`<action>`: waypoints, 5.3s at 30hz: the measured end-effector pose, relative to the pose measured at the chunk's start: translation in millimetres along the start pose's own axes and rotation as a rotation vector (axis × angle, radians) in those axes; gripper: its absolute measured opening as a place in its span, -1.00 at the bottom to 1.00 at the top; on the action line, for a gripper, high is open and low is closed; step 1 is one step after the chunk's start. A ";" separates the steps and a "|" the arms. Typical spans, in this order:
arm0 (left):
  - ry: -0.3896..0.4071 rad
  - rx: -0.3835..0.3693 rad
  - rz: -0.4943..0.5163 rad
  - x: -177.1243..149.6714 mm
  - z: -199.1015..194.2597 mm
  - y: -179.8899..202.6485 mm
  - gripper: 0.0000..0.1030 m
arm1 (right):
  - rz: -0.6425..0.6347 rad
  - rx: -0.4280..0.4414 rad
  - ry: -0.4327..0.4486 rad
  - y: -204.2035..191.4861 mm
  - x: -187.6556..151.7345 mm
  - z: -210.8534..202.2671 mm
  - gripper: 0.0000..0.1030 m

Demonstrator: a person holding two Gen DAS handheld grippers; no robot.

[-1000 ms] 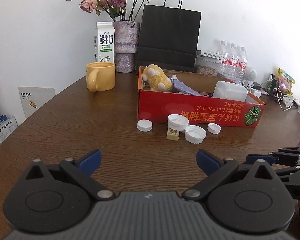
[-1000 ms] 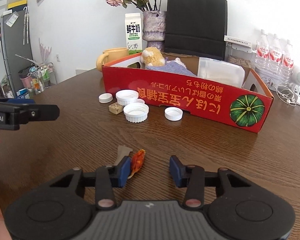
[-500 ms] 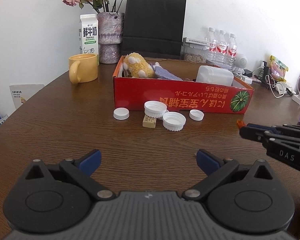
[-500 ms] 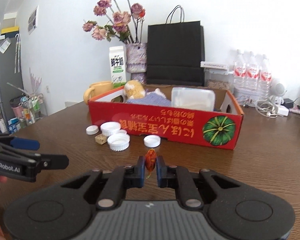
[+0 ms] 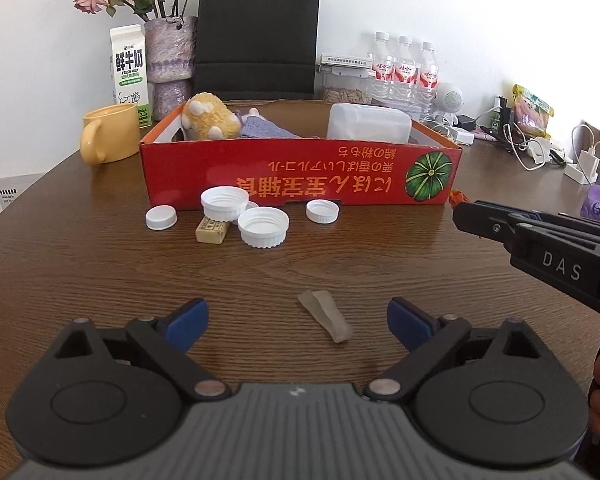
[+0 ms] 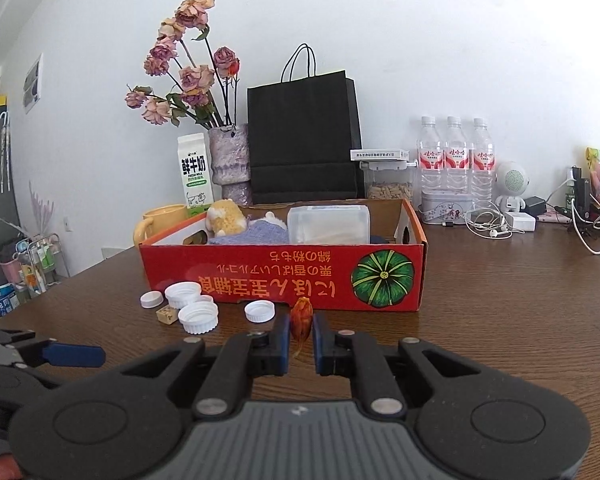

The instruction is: Organize objects

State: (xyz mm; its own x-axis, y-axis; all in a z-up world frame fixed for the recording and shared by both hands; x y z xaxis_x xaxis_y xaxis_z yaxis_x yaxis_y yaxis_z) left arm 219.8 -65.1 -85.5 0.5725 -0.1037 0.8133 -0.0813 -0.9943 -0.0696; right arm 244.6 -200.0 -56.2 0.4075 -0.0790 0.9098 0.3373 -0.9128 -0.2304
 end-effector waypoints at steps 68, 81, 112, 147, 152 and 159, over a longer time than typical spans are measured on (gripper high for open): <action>0.263 -0.026 -0.032 176.6 65.8 -104.1 -0.85 | -0.064 0.040 0.021 -58.1 113.6 163.3 -0.79; 0.278 -0.011 -0.002 184.3 105.7 -114.3 1.00 | -0.088 -0.064 -0.001 -33.9 100.2 186.1 0.98; 0.189 0.174 -0.070 87.8 -18.5 -134.7 1.00 | -0.143 0.056 -0.106 -62.5 36.4 67.3 1.00; 0.053 0.126 -0.091 51.6 20.5 -122.8 1.00 | -0.116 0.115 -0.185 -61.1 14.2 109.2 -0.24; 0.047 0.092 -0.081 55.2 34.0 -107.3 1.00 | -0.095 0.078 -0.177 -42.9 16.5 107.5 -0.24; 0.041 0.069 -0.057 62.2 53.9 -86.6 1.00 | -0.070 0.020 -0.152 -13.7 18.9 98.1 -0.24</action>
State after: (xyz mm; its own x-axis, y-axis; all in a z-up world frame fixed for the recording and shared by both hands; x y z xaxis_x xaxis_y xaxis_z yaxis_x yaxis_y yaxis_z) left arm 306.5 13.2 -60.1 0.5405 -0.0470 0.8400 0.0078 -0.9981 -0.0609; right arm 331.0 -149.6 -69.6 0.5051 0.0475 0.8617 0.3860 -0.9055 -0.1764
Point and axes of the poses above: each gripper's, at about its wrist camera, not at the fingertips, and z roughly the way its jaws point, y to its right, x to its top, the point moved 10 cm from there along z, roughly the way its jaws point, and after that the axes turned 8 degrees about z, right-handed, at the moved point
